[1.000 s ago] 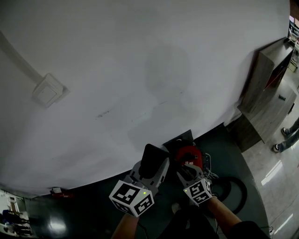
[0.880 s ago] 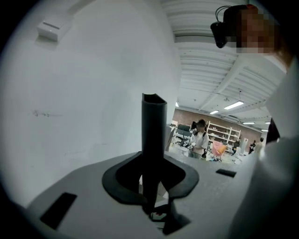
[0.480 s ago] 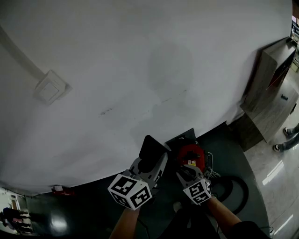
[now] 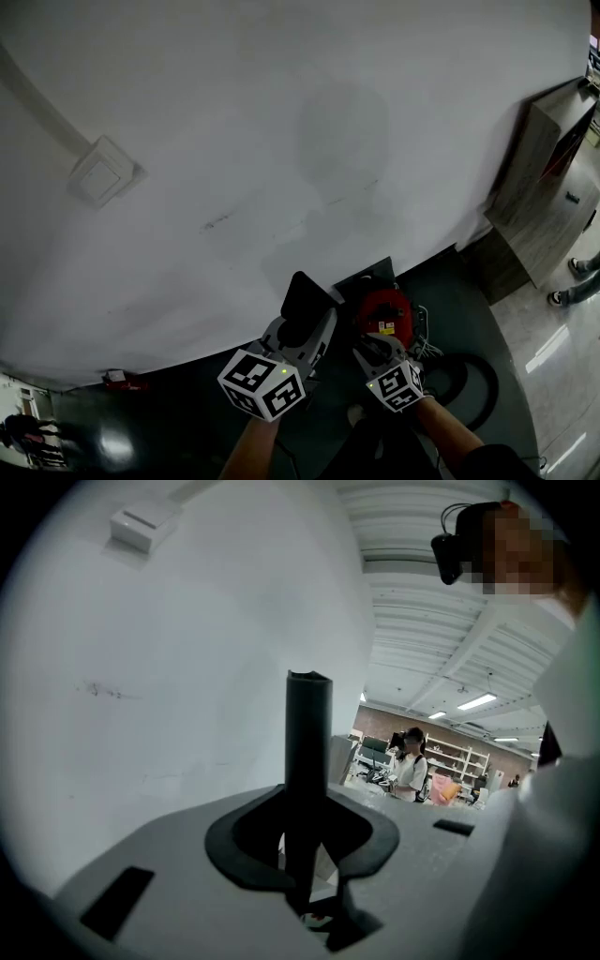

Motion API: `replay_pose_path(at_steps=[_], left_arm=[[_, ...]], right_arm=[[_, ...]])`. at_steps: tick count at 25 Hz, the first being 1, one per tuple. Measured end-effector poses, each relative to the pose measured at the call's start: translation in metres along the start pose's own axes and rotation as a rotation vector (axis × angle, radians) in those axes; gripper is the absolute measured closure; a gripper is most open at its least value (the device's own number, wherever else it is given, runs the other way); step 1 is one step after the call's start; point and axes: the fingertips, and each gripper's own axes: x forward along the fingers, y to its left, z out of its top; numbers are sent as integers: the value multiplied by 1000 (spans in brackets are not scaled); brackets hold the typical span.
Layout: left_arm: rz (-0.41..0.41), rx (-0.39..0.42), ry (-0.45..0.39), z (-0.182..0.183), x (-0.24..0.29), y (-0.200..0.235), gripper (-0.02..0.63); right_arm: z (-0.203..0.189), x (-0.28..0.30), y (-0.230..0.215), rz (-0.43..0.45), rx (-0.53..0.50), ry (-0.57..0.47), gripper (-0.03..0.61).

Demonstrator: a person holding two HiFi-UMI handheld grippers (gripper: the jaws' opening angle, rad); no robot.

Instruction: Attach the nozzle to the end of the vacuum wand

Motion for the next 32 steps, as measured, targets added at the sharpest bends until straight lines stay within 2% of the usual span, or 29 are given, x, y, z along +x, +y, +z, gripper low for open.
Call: replay_pose_path(at_steps=[7, 13, 20, 23, 28, 32], left_arm=[[17, -33, -27, -4, -6, 11, 531], [25, -51, -17, -3, -3, 20, 531], [10, -51, -38, -2, -1, 21, 529], [10, -24, -51, -1, 0, 20, 527], [25, -4, -57, -4, 1, 20, 439], [42, 5, -71, 0, -3, 23, 431]], right_arm=[[0, 5, 2, 9, 0, 6, 434], [-1, 7, 5, 19, -10, 10, 434], [0, 6, 4, 23, -13, -3, 434], [0, 5, 4, 24, -13, -2, 434], [1, 4, 0, 21, -10, -9, 434], [1, 6, -5, 22, -6, -9, 433]])
